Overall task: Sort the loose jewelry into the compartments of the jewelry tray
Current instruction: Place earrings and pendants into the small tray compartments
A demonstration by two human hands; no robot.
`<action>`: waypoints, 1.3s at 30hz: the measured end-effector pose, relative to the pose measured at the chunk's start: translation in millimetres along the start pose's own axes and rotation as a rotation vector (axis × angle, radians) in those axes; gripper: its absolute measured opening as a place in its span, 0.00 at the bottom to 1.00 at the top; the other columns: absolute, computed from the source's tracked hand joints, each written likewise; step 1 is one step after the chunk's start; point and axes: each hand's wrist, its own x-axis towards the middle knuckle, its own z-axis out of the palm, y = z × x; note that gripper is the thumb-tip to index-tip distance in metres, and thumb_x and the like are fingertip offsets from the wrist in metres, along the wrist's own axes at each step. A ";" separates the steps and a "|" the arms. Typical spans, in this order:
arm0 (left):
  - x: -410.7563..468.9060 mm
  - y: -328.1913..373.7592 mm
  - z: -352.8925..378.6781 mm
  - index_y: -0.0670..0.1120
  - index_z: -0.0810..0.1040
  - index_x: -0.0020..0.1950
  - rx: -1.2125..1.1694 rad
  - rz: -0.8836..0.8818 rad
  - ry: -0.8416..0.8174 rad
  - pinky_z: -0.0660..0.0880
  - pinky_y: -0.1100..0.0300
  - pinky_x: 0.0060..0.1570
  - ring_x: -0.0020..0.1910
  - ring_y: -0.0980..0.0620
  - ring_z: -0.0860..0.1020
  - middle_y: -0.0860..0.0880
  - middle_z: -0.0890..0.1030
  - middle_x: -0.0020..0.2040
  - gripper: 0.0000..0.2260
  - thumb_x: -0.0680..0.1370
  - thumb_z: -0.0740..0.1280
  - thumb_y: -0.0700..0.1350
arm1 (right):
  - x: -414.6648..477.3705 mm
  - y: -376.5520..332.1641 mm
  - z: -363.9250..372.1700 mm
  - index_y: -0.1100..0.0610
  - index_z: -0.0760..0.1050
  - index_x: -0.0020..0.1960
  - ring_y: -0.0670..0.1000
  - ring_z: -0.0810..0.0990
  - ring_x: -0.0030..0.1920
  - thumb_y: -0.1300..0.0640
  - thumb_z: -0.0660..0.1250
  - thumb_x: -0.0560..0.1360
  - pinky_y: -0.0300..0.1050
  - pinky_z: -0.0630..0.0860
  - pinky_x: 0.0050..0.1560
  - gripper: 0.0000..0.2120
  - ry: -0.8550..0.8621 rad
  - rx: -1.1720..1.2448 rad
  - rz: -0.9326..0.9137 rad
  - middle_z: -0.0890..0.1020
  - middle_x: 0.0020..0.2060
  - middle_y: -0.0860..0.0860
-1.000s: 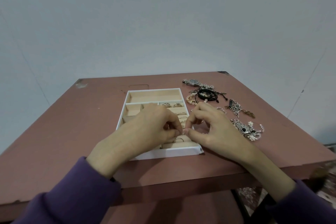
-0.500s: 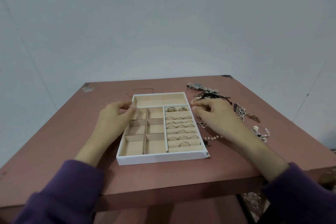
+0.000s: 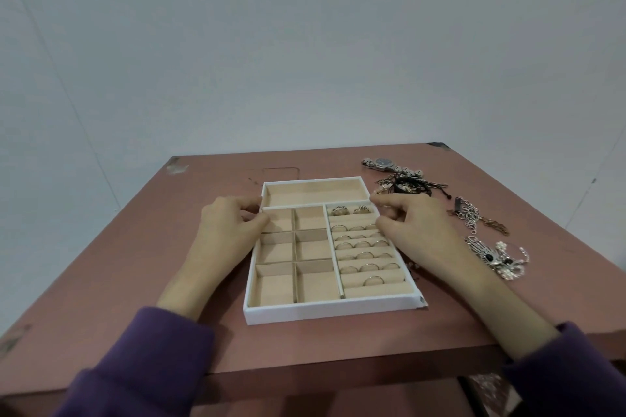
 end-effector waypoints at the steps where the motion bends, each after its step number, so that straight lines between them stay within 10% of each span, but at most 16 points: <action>1: -0.5 0.6 -0.3 0.47 0.82 0.53 -0.002 -0.007 0.001 0.66 0.83 0.33 0.31 0.68 0.75 0.57 0.79 0.31 0.10 0.74 0.66 0.42 | -0.4 0.2 -0.2 0.55 0.77 0.60 0.42 0.71 0.30 0.64 0.63 0.70 0.25 0.67 0.35 0.19 0.004 -0.007 0.001 0.74 0.30 0.48; 6: -1.1 -0.3 1.0 0.47 0.80 0.57 0.030 -0.012 0.017 0.66 0.82 0.36 0.35 0.67 0.74 0.58 0.78 0.34 0.13 0.73 0.66 0.42 | -3.7 -1.2 -1.5 0.52 0.76 0.61 0.44 0.73 0.34 0.62 0.63 0.71 0.36 0.69 0.39 0.20 -0.001 -0.032 0.010 0.77 0.33 0.50; 10: 0.9 -10.6 5.0 0.48 0.78 0.59 0.216 0.077 0.112 0.66 0.64 0.47 0.50 0.48 0.75 0.47 0.79 0.54 0.14 0.75 0.65 0.48 | -6.6 -0.8 -3.8 0.46 0.73 0.62 0.43 0.75 0.37 0.59 0.64 0.72 0.44 0.72 0.44 0.20 0.025 -0.061 -0.020 0.79 0.34 0.48; 16: 4.4 -11.0 6.5 0.47 0.80 0.56 0.229 0.238 0.223 0.68 0.57 0.56 0.58 0.45 0.69 0.47 0.77 0.57 0.10 0.75 0.66 0.44 | 5.2 7.3 -21.4 0.49 0.78 0.53 0.41 0.71 0.29 0.62 0.65 0.72 0.33 0.68 0.35 0.13 0.153 0.112 0.022 0.76 0.32 0.47; 25: -11.3 37.5 11.3 0.58 0.80 0.48 -0.079 0.366 -0.015 0.68 0.72 0.48 0.55 0.55 0.72 0.58 0.79 0.50 0.11 0.71 0.60 0.48 | -3.1 15.5 -77.6 0.48 0.83 0.41 0.38 0.74 0.32 0.58 0.70 0.71 0.30 0.67 0.36 0.05 -0.406 -0.058 -0.133 0.82 0.34 0.43; 33: -18.6 76.0 32.6 0.59 0.80 0.45 -0.018 0.455 -0.189 0.58 0.79 0.52 0.55 0.59 0.69 0.57 0.78 0.51 0.06 0.75 0.65 0.47 | -13.3 27.4 -70.9 0.47 0.83 0.42 0.43 0.76 0.40 0.51 0.72 0.68 0.41 0.73 0.44 0.03 -0.464 -0.385 -0.322 0.79 0.34 0.44; 39: -24.3 91.7 43.9 0.53 0.82 0.50 -0.023 0.463 -0.246 0.57 0.80 0.51 0.54 0.60 0.68 0.55 0.78 0.53 0.07 0.76 0.65 0.46 | -19.1 21.5 -80.3 0.57 0.81 0.41 0.40 0.75 0.33 0.59 0.71 0.71 0.29 0.68 0.35 0.02 -0.398 -0.231 -0.215 0.79 0.31 0.46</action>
